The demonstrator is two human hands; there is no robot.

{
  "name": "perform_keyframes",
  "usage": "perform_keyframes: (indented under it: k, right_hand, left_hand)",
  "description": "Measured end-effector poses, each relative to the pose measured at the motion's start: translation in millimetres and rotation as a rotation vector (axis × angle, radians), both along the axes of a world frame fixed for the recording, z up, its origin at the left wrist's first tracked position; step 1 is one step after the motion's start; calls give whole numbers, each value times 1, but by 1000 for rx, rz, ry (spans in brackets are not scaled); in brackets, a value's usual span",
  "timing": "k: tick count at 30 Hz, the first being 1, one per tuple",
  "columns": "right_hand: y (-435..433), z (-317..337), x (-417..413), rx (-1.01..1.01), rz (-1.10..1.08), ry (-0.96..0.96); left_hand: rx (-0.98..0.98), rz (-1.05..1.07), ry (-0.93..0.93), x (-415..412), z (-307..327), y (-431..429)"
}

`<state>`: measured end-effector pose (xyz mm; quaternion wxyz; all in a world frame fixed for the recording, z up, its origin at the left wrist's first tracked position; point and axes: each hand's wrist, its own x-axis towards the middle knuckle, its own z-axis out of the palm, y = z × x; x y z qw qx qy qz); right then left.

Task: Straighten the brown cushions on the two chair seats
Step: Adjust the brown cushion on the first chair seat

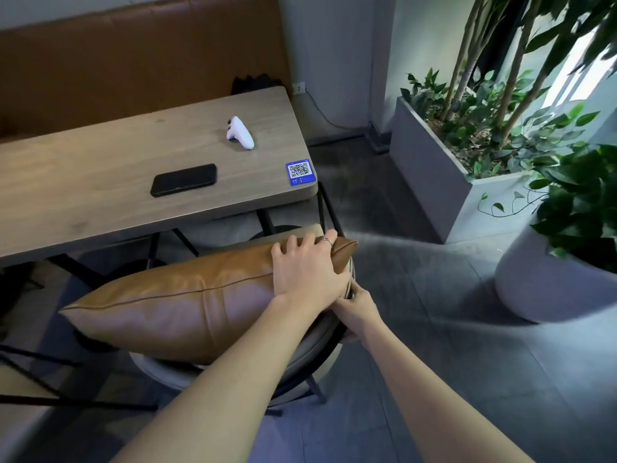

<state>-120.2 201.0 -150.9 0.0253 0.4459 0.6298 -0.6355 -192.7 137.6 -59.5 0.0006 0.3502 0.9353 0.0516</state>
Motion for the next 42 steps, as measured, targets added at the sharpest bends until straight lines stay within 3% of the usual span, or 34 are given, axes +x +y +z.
perform_keyframes:
  k: [22,42]
  right_hand:
    - [-58,11,39,-23,38,0]
    - [-59,9,44,-48,-12,0]
  left_hand:
    - [-28,-1,7,37,1,-66]
    - [-25,-55,35,38,0,-62]
